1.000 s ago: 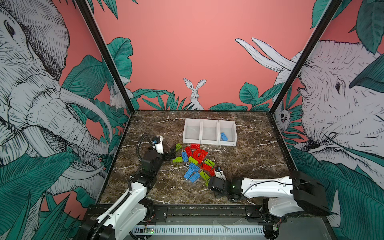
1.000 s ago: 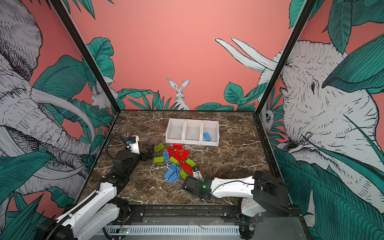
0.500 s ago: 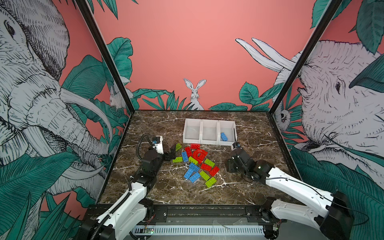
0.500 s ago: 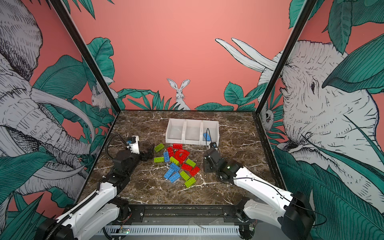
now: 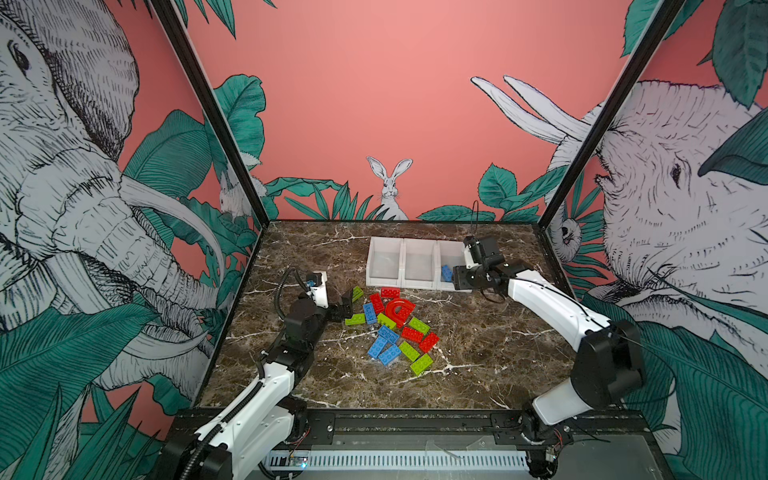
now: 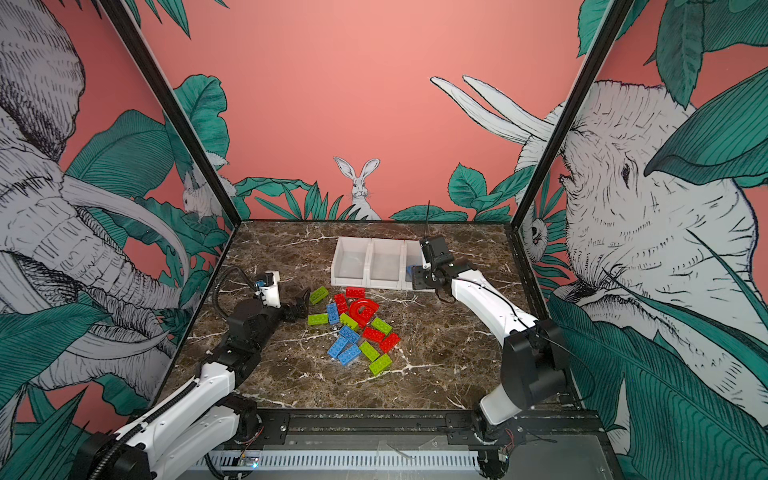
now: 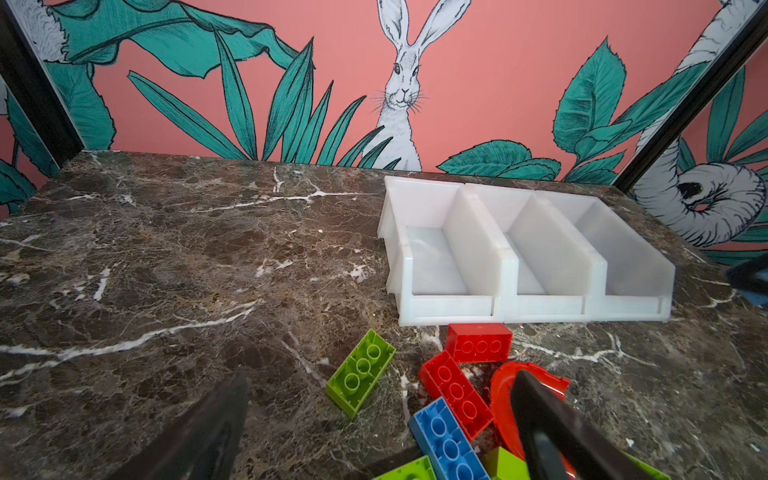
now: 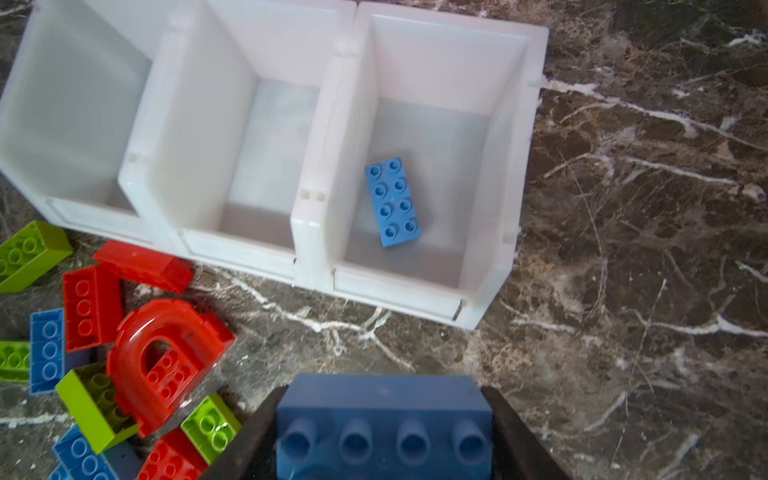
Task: Sort the legos into containers by color
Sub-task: 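Carry the second blue brick to the same bin compartment and release it, then withdraw the right gripper from the bin back over the brick pile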
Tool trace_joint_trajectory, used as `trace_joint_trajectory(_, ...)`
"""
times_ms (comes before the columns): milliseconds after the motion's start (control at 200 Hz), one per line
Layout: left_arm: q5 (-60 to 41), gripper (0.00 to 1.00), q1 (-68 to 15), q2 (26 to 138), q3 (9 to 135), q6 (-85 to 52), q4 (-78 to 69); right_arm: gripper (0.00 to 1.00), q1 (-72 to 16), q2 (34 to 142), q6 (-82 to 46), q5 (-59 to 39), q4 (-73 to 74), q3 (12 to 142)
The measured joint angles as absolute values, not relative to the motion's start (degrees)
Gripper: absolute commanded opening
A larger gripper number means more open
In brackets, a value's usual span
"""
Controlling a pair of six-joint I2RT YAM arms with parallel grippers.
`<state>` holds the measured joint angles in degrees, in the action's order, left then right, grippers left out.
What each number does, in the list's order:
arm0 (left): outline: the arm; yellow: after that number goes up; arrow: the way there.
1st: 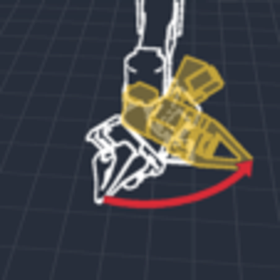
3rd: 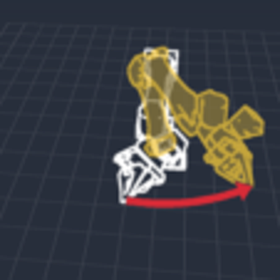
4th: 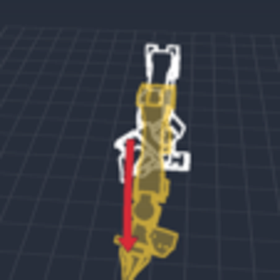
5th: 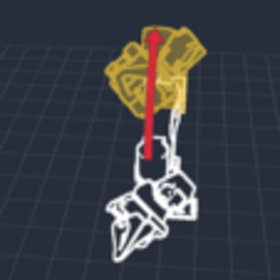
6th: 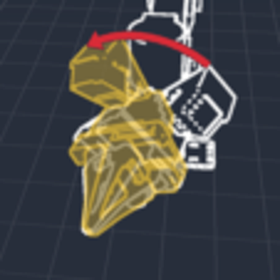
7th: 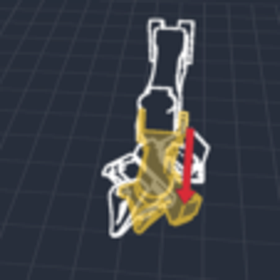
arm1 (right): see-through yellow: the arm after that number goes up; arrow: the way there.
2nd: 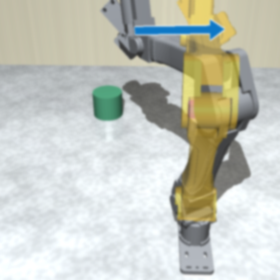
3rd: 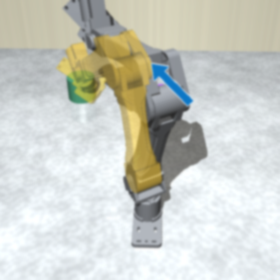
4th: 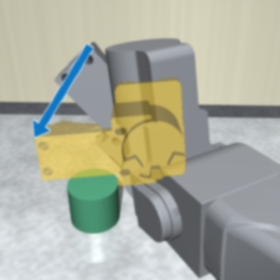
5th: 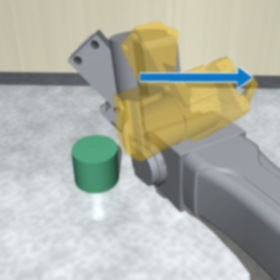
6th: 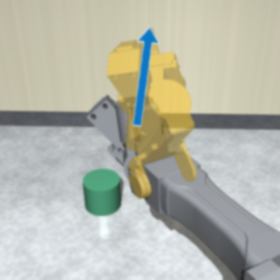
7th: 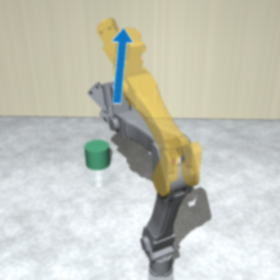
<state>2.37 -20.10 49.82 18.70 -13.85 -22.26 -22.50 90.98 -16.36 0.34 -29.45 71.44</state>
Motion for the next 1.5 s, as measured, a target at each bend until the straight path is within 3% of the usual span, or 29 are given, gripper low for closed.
trace_joint_trajectory(385, 2.09, 0.99, -20.10, 50.65, 18.70, -13.96, -22.41, 0.44, -18.35, 108.27, -13.21, -3.33, -29.45, 85.91)
trace_joint_trajectory(685, 1.74, 0.99, -20.10, 51.33, 18.70, -13.96, -22.63, 0.76, -17.82, 111.48, -12.47, -3.75, -29.45, 88.82)
trace_joint_trajectory(855, 1.04, 0.99, -20.10, 52.31, 18.70, -13.93, -22.65, 0.81, -17.67, 111.20, -13.69, -3.66, -28.56, 89.14)
trace_joint_trajectory(980, 0.16, 0.99, -20.10, 53.52, 18.70, -13.93, -22.65, 0.76, -17.67, 110.32, -15.31, -3.51, -27.31, 88.64)
trace_joint_trajectory(1195, -2.90, 0.99, -20.14, 54.48, 18.81, -13.45, -22.63, 0.76, -20.80, 97.32, -19.81, -2.72, -29.02, 79.57)
trace_joint_trajectory(1500, -4.60, 0.99, -24.43, 58.13, 20.60, -10.11, -23.66, 0.70, -38.06, 65.84, -28.27, -0.32, -28.10, 52.99)
